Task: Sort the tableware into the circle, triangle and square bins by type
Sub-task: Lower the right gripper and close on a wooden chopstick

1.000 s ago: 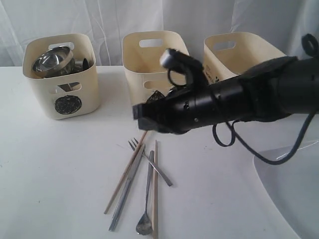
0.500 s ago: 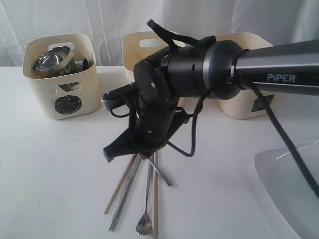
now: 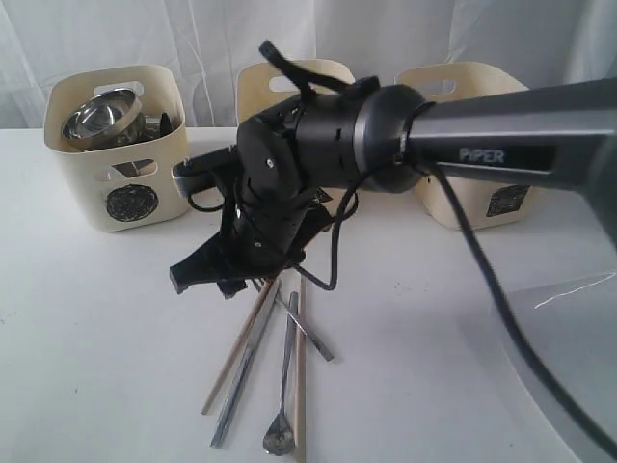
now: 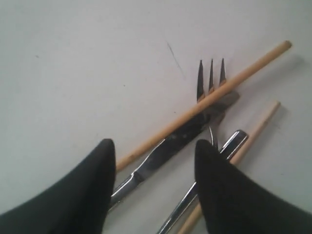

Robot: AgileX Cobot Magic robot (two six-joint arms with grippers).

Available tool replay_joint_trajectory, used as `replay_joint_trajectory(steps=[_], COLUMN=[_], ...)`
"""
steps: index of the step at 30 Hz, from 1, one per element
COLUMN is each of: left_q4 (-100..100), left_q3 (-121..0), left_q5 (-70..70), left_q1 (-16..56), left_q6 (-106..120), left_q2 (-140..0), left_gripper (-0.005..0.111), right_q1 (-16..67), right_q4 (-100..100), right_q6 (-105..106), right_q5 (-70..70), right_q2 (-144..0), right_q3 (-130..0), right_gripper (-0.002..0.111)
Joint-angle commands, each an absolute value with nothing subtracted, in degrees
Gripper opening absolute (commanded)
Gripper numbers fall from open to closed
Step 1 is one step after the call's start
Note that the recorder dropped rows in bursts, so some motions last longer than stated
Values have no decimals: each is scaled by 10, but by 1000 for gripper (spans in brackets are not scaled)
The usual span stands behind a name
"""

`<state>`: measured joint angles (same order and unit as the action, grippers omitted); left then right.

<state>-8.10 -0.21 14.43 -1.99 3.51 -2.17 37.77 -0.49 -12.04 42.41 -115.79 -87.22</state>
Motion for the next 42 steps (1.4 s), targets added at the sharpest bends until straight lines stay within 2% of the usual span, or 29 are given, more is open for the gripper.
replay_joint_trajectory(steps=[1,18,26,42], left_q4=[-89,-89,-89,-89], left_q3=[0,0,0,0], left_q5=[146,146,146,146], left_q1=[-22,-22,-22,-22], left_q6=[35,35,35,35], left_q2=[-22,-22,-22,-22], left_gripper=[0,0,0,0], right_q1=[368,335,335,335], right_q4=[-35,-35,-35,-36], right_q6=[-210,-259,-259,-258], right_q5=[426,339,337,281], right_q2=[-1208,-1274,-1275,-1274], right_q3=[-888,-916,-916,-916], right_gripper=[52,51,28,25])
